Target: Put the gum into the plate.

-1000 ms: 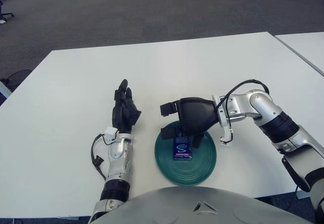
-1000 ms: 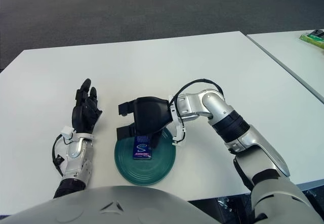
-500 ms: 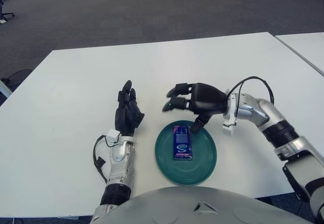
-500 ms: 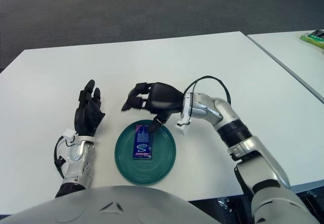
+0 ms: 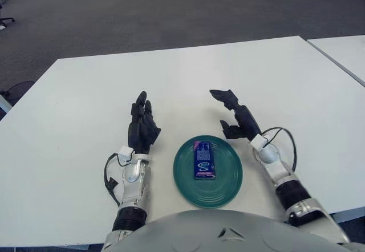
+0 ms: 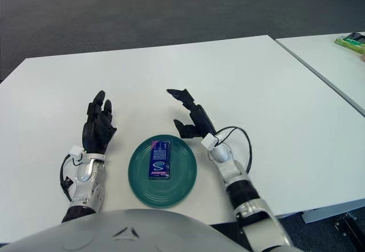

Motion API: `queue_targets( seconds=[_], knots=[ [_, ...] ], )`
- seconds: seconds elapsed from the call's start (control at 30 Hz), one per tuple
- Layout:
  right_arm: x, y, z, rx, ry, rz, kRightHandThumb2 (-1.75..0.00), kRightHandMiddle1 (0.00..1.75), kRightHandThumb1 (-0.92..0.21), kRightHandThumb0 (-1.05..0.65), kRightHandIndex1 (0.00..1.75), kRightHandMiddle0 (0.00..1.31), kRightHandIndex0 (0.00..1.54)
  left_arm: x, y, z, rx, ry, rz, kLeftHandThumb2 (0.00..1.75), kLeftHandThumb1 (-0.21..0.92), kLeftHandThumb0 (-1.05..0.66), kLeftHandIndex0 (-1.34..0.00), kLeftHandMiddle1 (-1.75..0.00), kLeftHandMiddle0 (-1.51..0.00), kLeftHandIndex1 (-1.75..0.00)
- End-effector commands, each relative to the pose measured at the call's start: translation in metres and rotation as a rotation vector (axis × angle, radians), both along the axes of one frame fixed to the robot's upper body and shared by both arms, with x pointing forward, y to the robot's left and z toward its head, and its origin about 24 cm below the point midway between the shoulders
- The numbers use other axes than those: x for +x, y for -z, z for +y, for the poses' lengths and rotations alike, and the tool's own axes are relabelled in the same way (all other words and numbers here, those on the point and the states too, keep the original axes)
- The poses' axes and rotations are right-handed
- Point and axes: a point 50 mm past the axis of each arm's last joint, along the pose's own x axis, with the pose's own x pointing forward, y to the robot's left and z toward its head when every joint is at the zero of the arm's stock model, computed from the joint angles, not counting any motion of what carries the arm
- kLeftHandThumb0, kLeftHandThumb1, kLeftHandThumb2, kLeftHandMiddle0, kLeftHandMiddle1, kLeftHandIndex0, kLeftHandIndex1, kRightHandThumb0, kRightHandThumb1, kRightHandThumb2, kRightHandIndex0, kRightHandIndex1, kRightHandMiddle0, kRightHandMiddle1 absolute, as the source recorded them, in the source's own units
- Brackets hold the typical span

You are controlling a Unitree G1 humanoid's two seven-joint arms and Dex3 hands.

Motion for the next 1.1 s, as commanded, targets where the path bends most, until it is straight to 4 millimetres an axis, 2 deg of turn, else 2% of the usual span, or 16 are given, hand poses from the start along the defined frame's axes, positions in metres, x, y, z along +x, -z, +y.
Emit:
queue_targets(
  seconds=[0.0,0.03,0.13,0.3,0.4,0.6,0.8,0.93,1.07],
  knots=[
    [0.013,0.001,-0.006,0.186,0.1,0.084,-0.78,0.41,-0.92,-0.88,0.0,0.0,0.18,-0.045,0.049,-0.013,-0.109,-0.038,0.238,0.92,0.92,-0.89,0.0,0.0,-0.12,-0.51],
    [0.013,0.002,-0.007,0.209,0.114,0.091,-0.78,0.41,-0.92,-0.88,0.0,0.0,0.17,-0.045,0.049,-0.013,-0.104,-0.036,0.235,0.92,0.92,-0.9,0.0,0.0,-0.12,-0.51],
    [0.016,0.008,-0.033,0.27,0.209,0.125,-0.81,0.41,-0.92,-0.83,0.01,0.0,0.17,-0.045,0.045,-0.009,-0.074,-0.028,0.222,0.93,0.92,-0.9,0.0,0.0,-0.12,-0.51],
    [0.017,0.014,-0.056,0.284,0.269,0.154,-0.87,0.48,-0.92,-0.77,0.01,0.0,0.18,-0.047,0.043,-0.006,-0.037,-0.039,0.216,0.94,0.92,-0.9,0.0,0.0,-0.12,-0.5],
    [0.013,0.016,-0.058,0.271,0.274,0.16,-0.89,0.51,-0.92,-0.75,0.01,0.0,0.18,-0.048,0.042,-0.004,-0.011,-0.057,0.222,0.95,0.92,-0.89,0.0,0.0,-0.12,-0.5],
    [-0.008,0.028,-0.061,0.241,0.27,0.201,-0.93,0.51,-0.92,-0.76,0.0,0.0,0.15,-0.05,0.041,-0.001,0.039,-0.082,0.233,0.98,0.92,-0.9,0.0,0.0,-0.13,-0.49],
    [-0.016,0.04,-0.063,0.221,0.277,0.259,-0.94,0.49,-0.92,-0.76,0.0,0.0,0.13,-0.052,0.04,0.001,0.067,-0.092,0.24,0.99,0.92,-0.9,0.0,0.0,-0.12,-0.47],
    [-0.02,0.055,-0.067,0.237,0.302,0.355,-0.94,0.46,-0.92,-0.75,0.0,0.0,0.12,-0.052,0.039,0.003,0.084,-0.085,0.244,1.0,0.92,-0.91,0.0,0.0,-0.12,-0.44],
    [-0.022,0.059,-0.066,0.237,0.318,0.384,-0.94,0.45,-0.92,-0.76,0.0,0.0,0.12,-0.053,0.039,0.004,0.085,-0.073,0.248,1.0,0.92,-0.91,0.0,0.0,-0.11,-0.42]
  ],
)
